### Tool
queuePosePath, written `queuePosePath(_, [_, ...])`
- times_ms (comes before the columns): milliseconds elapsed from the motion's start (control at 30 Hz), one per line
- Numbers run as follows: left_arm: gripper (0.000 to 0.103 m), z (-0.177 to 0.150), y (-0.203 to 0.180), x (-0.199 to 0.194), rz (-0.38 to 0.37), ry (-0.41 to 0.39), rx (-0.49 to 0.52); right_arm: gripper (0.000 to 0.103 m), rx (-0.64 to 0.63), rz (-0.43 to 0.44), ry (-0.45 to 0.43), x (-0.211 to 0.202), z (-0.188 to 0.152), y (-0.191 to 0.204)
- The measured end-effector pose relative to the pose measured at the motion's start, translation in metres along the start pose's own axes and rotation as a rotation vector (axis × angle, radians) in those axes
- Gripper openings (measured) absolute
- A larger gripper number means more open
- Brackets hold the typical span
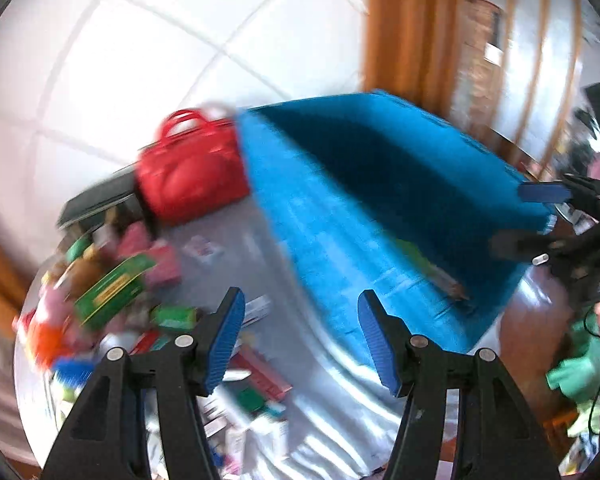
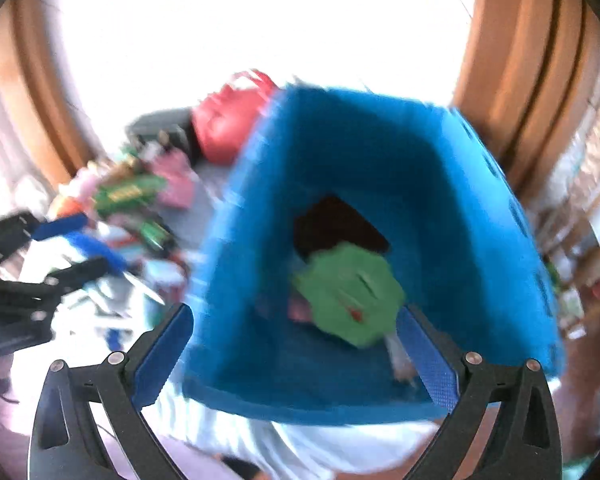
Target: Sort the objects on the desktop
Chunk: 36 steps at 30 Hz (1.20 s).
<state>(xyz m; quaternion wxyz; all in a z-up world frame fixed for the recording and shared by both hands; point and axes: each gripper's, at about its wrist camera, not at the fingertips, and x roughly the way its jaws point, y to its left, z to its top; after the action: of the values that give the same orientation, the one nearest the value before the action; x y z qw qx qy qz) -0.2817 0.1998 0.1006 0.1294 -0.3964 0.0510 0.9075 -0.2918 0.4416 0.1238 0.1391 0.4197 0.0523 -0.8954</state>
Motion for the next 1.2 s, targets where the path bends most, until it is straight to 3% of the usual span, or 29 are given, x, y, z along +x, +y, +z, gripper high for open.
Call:
queuePosePath(200, [0.058, -0.075, 0.093, -0.029, 0.134, -0.022, -0.177, 0.103, 0.044, 0.171, -0.104, 0.020, -0.012, 0.069])
queuePosePath(367, [0.058, -0.152, 0.149, -0.037, 0.312, -0.027, -0.251, 0.103, -0.031, 0.170, -0.135, 0.053, -0.036, 0.132])
queuePosePath(467, [0.058, -0.201, 0.179, -0.027, 0.309, 0.023, -0.336, 0.103, -0.094, 0.149, -0.117, 0.080, -0.056, 0.166])
queuePosePath(533, [0.058, -0.235, 0.192, -0.018, 0.295, 0.049, -0.379, 0.103, -0.086, 0.178, -0.053, 0.108, -0.067, 0.181])
queuePosePath(667, [0.058, -0.288, 0.190, 0.004, 0.315, 0.117, -0.363, 0.103, -0.007, 0.204, 0.062, 0.152, -0.094, 0.185])
queuePosePath(800, [0.058, -0.321, 0.180, 0.032, 0.308, 0.166, -0.324, 0.103, 0.025, 0.145, 0.182, 0.202, -0.125, 0.190])
queuePosePath(900, [0.058, -0.344, 0.182, 0.045, 0.316, 0.206, -0.349, 0.103, -0.003, 0.137, 0.246, 0.218, -0.143, 0.200])
queuePosePath(1067, [0.058, -0.378, 0.209, 0.052, 0.342, 0.244, -0.476, 0.103, -0.080, 0.207, 0.295, 0.232, -0.160, 0.238])
queuePosePath(1200, [0.058, -0.384, 0.218, 0.058, 0.337, 0.215, -0.510, 0.103, -0.119, 0.234, 0.328, 0.246, -0.167, 0.268])
